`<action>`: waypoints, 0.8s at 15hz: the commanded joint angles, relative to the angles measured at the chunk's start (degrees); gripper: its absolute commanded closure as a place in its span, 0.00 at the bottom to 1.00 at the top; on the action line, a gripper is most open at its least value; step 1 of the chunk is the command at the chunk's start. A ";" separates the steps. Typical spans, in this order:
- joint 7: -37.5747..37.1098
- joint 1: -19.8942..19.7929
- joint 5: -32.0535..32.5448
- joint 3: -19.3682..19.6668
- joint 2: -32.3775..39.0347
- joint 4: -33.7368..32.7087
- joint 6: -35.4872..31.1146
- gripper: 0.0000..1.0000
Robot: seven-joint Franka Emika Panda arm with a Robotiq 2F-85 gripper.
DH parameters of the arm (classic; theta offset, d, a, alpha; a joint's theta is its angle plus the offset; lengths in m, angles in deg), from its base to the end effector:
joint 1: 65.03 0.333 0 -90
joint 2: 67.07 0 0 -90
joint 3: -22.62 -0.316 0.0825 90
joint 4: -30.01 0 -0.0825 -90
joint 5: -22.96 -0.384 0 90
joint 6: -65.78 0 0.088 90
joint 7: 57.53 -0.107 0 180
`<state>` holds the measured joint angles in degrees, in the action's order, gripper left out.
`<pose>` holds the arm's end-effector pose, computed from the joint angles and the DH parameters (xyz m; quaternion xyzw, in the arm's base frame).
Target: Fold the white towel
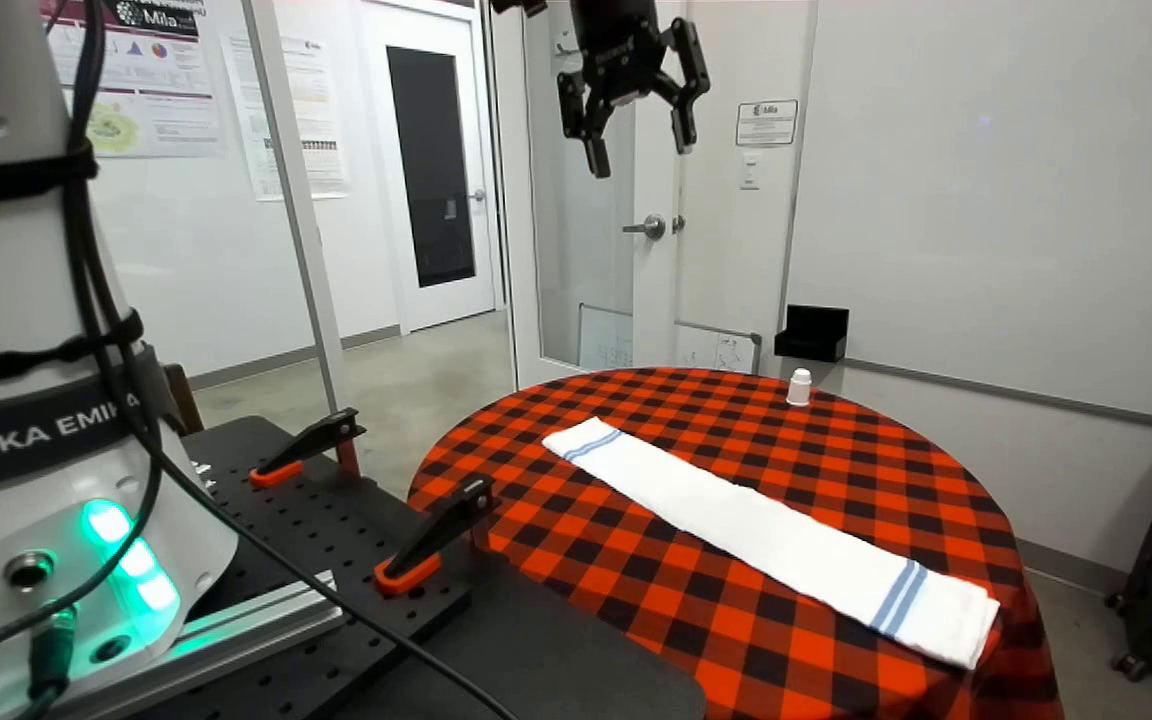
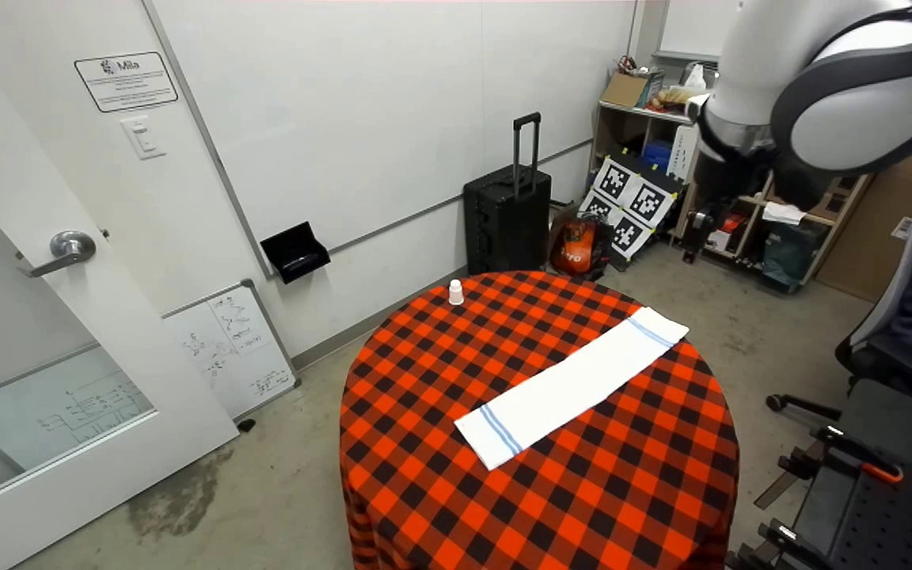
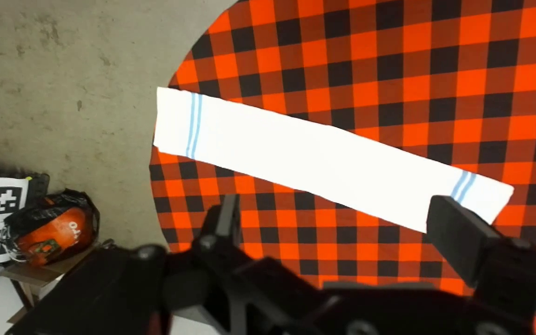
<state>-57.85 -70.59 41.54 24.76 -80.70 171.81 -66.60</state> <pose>0.4499 -0.0672 0.3875 0.9916 0.0355 0.0290 0.1209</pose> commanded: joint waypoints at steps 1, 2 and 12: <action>-2.17 3.18 -4.32 -2.28 12.04 -9.51 -1.41 0.00; -2.83 4.01 -5.09 -2.99 14.88 -11.94 -1.45 0.00; -18.45 14.16 5.19 -1.81 40.42 -33.07 2.46 0.00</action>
<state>-70.68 -60.10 43.42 20.61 -47.89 146.77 -66.74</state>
